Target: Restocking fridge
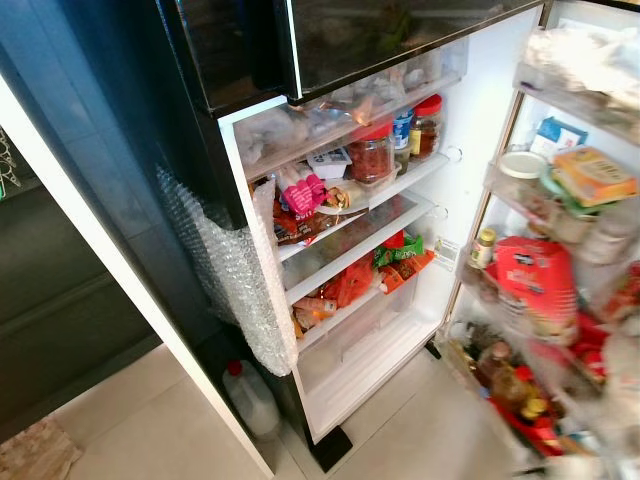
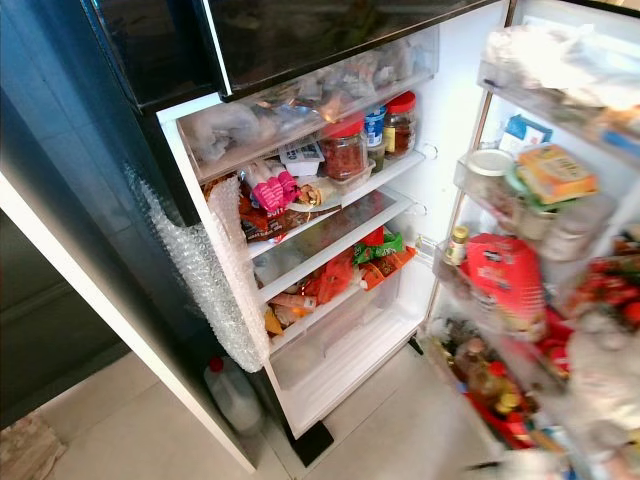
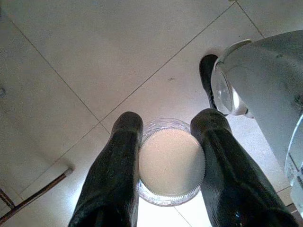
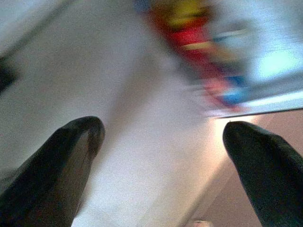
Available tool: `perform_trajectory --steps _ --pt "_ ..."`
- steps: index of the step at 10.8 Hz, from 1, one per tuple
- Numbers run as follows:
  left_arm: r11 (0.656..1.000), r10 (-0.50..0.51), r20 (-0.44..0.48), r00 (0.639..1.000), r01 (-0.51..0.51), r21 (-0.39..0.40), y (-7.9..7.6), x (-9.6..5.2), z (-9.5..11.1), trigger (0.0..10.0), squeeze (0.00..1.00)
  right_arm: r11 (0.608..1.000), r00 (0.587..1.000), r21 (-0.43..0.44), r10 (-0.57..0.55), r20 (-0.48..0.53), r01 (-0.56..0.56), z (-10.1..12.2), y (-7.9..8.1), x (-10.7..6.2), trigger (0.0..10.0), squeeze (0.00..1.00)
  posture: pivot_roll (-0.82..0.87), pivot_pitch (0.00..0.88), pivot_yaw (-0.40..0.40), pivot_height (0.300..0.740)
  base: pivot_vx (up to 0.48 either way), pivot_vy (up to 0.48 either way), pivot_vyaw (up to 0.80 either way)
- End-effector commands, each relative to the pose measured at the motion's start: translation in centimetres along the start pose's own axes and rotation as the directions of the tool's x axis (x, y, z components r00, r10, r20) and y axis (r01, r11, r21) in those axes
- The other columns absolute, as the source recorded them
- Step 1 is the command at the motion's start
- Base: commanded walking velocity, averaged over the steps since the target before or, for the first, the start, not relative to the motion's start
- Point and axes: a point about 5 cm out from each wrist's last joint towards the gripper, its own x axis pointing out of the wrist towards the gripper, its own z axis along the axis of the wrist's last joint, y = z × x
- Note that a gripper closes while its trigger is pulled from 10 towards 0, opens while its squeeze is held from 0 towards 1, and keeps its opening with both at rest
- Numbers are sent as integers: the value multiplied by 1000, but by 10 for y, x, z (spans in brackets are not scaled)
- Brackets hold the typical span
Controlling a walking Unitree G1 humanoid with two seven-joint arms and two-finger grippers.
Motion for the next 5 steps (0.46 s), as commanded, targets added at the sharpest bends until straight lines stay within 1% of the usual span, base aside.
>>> perform_trajectory --steps 1,2,4,5 --pt "1000 4 -9 1000 -4 5 3 -1 -2 10000 0 995 995 -24 92 -29 -93 -3 19 1 10000 0 -118 0 60 740 0 0 0" --pt "1000 7 -7 1000 -7 5 3 -1 -2 10000 0 992 991 -8 128 -31 -128 -3 34 1 10000 0 -114 0 60 740 0 0 0" --pt "1000 4 -5 1000 -4 15 3 -1 -1 10000 0 988 988 6 155 -26 -155 -1 45 2 10000 0 -112 0 60 740 0 0 0" --pt "1000 3 -5 1000 -3 15 3 0 -1 10000 0 986 986 13 168 -18 -168 1 47 2 10000 0 -114 0 56 740 0 0 0"
